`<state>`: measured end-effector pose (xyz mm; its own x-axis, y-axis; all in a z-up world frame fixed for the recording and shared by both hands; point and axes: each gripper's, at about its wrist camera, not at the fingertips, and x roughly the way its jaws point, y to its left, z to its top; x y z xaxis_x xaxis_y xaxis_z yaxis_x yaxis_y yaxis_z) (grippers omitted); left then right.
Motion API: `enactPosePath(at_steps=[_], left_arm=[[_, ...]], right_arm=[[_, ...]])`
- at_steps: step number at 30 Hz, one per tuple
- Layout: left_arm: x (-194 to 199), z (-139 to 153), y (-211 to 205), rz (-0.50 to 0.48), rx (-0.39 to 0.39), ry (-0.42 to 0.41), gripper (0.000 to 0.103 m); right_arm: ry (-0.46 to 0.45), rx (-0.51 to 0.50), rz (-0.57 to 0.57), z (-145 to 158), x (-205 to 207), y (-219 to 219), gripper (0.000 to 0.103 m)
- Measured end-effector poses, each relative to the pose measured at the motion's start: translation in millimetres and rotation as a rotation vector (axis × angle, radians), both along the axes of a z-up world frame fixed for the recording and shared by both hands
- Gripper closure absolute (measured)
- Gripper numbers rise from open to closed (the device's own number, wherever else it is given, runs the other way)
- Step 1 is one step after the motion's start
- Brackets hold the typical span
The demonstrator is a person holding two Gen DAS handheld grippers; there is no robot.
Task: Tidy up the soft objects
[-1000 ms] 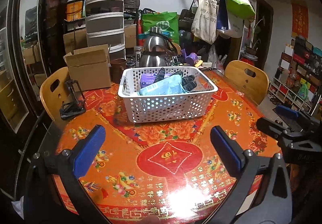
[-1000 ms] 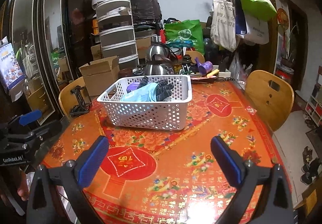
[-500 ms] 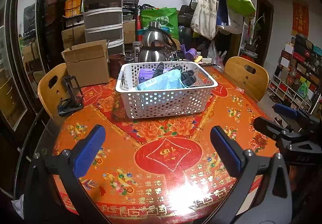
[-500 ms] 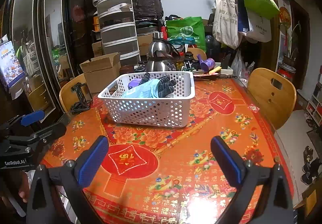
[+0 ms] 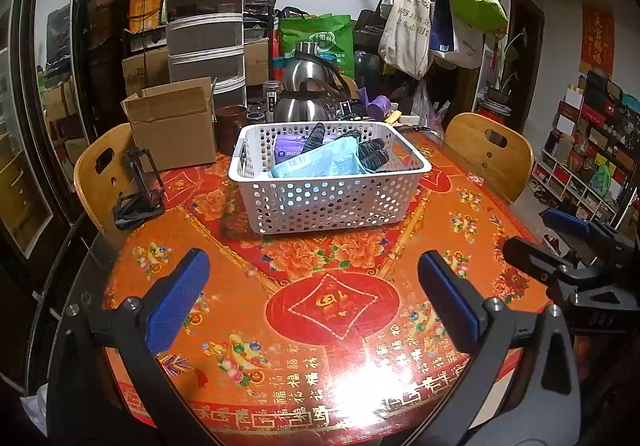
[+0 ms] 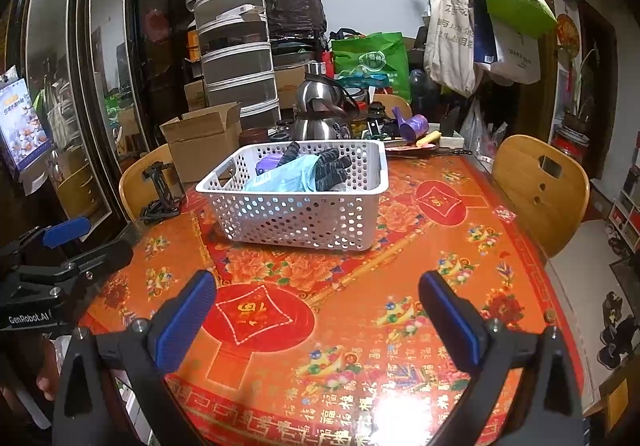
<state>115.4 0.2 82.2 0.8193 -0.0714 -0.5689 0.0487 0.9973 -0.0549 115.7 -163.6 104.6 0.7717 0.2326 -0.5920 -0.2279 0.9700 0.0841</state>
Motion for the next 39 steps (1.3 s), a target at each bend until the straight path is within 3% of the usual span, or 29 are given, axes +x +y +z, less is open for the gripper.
enactPosePath(at_steps=[39], left_arm=[[-3.8, -5.7, -4.0, -0.006, -0.002, 0.000, 0.000]], right_arm=[[0.000, 0.004, 0.003, 0.8, -2.7, 2.3, 0.002]])
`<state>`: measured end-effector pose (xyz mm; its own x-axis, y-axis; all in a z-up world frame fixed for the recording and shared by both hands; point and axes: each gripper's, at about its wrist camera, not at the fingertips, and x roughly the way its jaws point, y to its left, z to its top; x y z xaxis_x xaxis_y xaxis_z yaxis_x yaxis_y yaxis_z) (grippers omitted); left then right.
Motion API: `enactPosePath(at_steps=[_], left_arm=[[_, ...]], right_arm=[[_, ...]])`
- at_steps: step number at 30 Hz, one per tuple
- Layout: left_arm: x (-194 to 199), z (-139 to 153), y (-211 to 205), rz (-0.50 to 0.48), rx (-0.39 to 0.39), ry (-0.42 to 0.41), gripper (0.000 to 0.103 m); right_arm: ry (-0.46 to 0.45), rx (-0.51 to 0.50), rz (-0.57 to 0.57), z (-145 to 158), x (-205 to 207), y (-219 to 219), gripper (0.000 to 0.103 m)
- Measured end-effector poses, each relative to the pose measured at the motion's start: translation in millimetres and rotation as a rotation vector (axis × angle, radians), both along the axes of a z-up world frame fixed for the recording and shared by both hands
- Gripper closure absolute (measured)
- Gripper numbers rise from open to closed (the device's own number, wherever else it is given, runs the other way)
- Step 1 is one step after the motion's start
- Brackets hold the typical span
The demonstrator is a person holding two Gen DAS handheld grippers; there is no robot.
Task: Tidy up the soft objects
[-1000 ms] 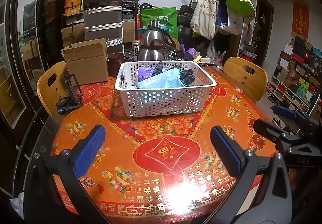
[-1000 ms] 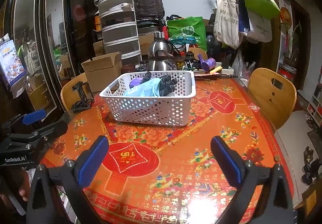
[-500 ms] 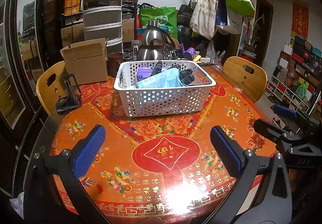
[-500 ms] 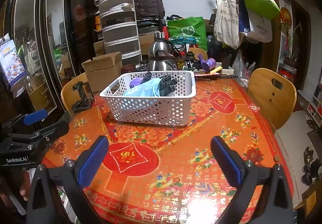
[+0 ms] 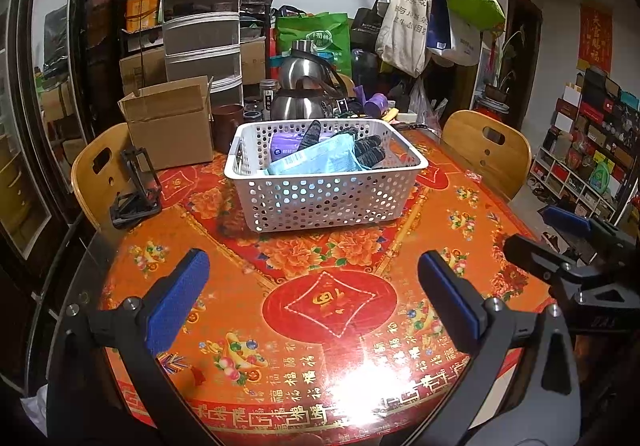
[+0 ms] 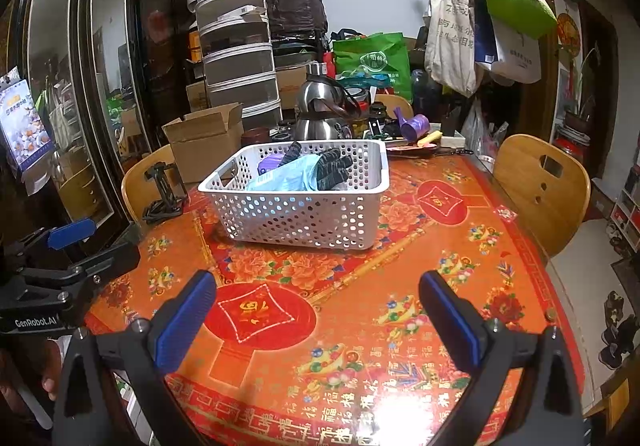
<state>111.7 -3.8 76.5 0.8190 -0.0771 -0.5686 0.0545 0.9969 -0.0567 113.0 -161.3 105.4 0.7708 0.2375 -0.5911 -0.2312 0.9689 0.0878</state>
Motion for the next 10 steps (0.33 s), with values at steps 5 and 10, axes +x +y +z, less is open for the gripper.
enactPosePath(at_steps=[5, 10], left_arm=[[-1.0, -1.4, -1.2, -0.007, -0.003, 0.000, 0.000], [-1.2, -1.8, -3.3, -0.012, 0.002, -0.004, 0.000]], right_arm=[[-0.002, 0.001, 0.001, -0.3, -0.8, -0.2, 0.002], [-0.004, 0.007, 0.010, -2.6, -2.4, 0.4, 0.002]])
